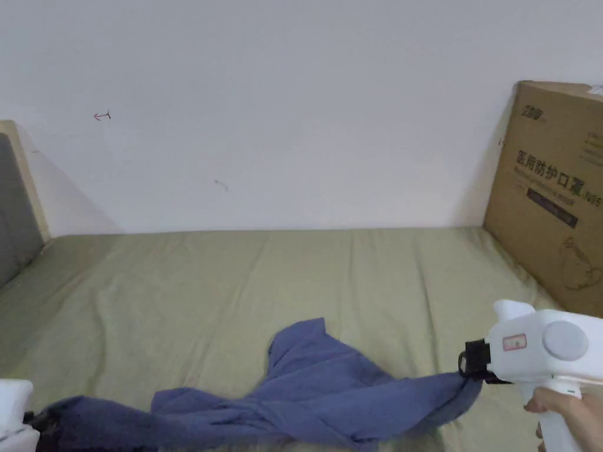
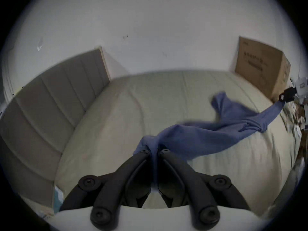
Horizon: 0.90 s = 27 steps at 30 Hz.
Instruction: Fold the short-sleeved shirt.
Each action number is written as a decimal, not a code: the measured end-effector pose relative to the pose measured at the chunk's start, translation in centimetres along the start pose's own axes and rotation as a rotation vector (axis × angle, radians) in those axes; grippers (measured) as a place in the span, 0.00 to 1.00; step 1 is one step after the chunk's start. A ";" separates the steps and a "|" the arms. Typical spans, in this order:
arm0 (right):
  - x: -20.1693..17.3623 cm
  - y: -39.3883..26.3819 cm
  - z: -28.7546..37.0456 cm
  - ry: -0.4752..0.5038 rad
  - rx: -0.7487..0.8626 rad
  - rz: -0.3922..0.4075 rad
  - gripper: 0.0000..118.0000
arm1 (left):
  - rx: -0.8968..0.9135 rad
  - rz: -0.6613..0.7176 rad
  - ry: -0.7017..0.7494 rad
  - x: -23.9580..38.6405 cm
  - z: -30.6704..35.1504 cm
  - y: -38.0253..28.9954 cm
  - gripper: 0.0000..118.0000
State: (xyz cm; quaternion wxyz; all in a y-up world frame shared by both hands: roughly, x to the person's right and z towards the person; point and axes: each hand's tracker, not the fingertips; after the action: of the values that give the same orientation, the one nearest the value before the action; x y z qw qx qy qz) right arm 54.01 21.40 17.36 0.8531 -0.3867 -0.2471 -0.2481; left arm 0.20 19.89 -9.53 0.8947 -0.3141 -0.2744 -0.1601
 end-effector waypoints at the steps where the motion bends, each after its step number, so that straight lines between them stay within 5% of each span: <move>1: 0.8 -2.4 -0.4 -0.002 -0.031 -0.021 0.08 | -0.048 0.003 -0.008 0.5 1.1 -2.1 0.04; 8: 4.7 -13.0 -1.1 -0.018 -0.156 -0.150 0.08 | -0.162 0.013 -0.024 1.3 3.5 -11.7 0.04; 13: 4.6 -15.1 -1.3 -0.025 -0.152 -0.135 0.08 | -0.169 0.046 -0.027 0.9 3.8 -13.3 0.10; 14: 4.4 -15.1 -1.2 -0.028 -0.142 -0.135 0.10 | -0.190 0.054 -0.019 0.9 3.9 -13.1 0.21; 16: 4.0 -15.1 -1.1 -0.051 -0.141 -0.133 0.35 | -0.209 0.050 0.003 0.6 4.2 -12.8 0.68; 18: 3.9 -15.1 -0.5 -0.065 -0.135 -0.112 0.57 | -0.188 0.068 0.000 0.6 5.2 -12.7 0.89; 27: 2.2 -16.1 5.8 -0.038 0.003 -0.021 0.57 | -0.036 0.157 -0.116 3.5 11.0 -9.0 0.79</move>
State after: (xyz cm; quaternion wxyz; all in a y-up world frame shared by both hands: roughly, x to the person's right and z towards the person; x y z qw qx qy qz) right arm 44.43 16.12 30.75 0.8462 -0.3875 -0.2675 -0.2494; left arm -5.41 19.86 4.02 0.8814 -0.3592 -0.2973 -0.0759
